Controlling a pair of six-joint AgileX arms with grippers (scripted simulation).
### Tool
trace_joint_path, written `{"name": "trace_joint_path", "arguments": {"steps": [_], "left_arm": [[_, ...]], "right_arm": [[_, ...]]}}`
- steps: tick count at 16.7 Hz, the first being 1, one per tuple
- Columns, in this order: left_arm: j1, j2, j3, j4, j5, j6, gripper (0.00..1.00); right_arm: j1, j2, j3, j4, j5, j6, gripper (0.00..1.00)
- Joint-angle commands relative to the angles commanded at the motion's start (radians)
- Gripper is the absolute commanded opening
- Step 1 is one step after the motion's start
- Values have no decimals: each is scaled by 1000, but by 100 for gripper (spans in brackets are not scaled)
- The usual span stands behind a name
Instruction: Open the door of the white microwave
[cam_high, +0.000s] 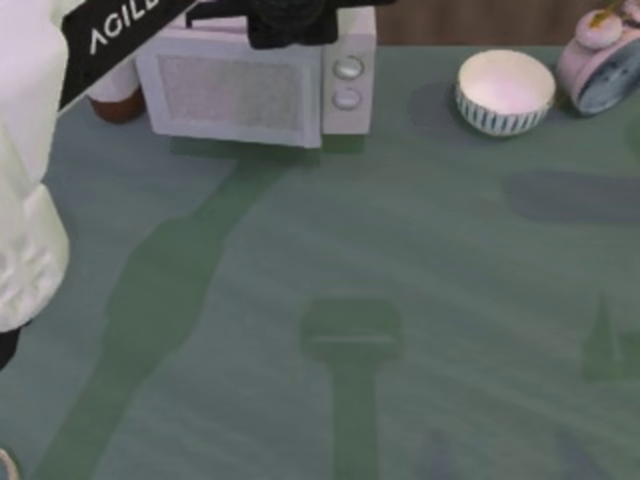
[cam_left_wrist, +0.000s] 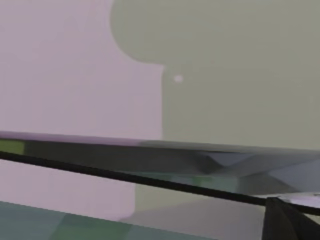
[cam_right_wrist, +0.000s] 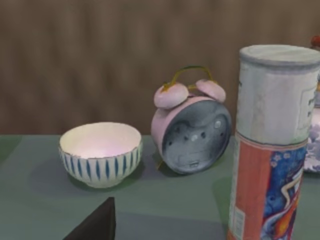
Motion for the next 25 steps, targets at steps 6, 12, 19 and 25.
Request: {"name": "trace_joint_path", "arguments": {"steps": [6,12,19,25], "left_arm": [[13,-78,-24,37,7,39,0],[10,-136,-228,122,56,117,0],[10,-138,-232,124,57,119,0],[10,-138,-232,124,57,119,0]], "right_arm": [[0,0,0,0,0,0,100],[0,0,0,0,0,0,100],[0,0,0,0,0,0,100],[0,0,0,0,0,0,100]]}}
